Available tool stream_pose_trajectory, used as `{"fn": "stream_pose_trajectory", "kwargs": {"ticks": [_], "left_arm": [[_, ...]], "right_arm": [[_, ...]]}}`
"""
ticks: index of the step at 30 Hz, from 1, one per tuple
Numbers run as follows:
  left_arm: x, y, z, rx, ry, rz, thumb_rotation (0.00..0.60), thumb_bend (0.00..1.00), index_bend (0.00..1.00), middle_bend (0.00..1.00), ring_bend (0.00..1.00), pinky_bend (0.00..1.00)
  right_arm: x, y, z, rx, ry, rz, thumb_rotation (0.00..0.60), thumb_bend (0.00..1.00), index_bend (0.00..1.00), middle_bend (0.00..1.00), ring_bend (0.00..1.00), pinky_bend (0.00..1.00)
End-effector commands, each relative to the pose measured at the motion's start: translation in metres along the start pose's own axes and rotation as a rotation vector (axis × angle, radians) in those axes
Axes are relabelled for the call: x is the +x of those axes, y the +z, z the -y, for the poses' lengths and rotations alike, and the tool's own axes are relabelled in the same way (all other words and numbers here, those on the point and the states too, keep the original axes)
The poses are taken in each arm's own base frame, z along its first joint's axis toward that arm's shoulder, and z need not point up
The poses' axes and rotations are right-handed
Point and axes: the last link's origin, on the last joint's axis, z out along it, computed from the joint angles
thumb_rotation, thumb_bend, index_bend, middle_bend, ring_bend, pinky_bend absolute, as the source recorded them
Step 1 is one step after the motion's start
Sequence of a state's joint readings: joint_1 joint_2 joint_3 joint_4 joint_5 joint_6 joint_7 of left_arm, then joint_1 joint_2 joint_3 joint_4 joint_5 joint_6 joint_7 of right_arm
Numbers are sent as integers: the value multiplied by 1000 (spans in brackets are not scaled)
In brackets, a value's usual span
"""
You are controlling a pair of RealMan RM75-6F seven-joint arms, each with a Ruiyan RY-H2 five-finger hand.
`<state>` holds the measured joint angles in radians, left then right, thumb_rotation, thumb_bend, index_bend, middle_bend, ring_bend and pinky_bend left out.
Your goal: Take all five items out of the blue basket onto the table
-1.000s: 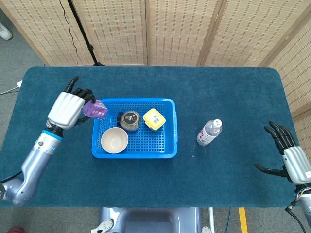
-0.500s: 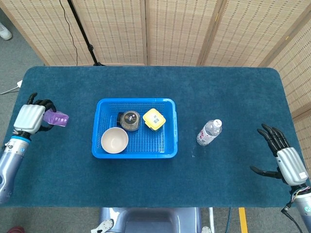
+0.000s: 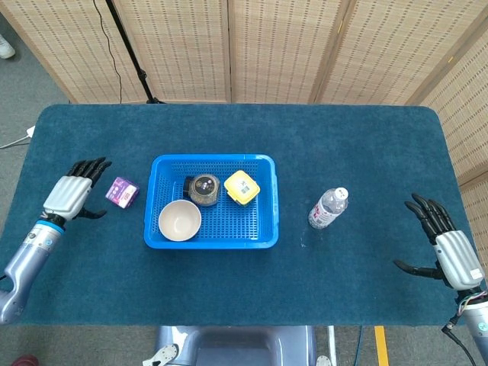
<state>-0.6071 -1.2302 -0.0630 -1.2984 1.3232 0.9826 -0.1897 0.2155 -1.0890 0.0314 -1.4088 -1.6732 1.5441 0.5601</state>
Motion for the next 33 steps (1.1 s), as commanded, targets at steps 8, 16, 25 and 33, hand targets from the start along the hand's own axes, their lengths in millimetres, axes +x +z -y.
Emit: {"fn": "stream_pose_trajectory", "kwargs": {"ticks": [8, 16, 25, 33], "left_arm": [[19, -8, -57, -211, -20, -88, 600, 158, 0, 0, 0, 0], [15, 15, -107, -252, -5, -50, 600, 160, 0, 0, 0, 0], [-5, 43, -169, -313, 17, 21, 600, 167, 0, 0, 0, 0], [-20, 53, -211, -363, 76, 49, 600, 172, 0, 0, 0, 0]], "right_arm": [[0, -1, 1, 3, 0, 3, 600, 0, 0, 0, 0, 0], [-1, 0, -1, -4, -2, 7, 600, 0, 0, 0, 0, 0], [0, 2, -5, -19, -4, 5, 600, 0, 0, 0, 0, 0], [0, 5, -8, -29, -1, 10, 600, 0, 0, 0, 0, 0]]}}
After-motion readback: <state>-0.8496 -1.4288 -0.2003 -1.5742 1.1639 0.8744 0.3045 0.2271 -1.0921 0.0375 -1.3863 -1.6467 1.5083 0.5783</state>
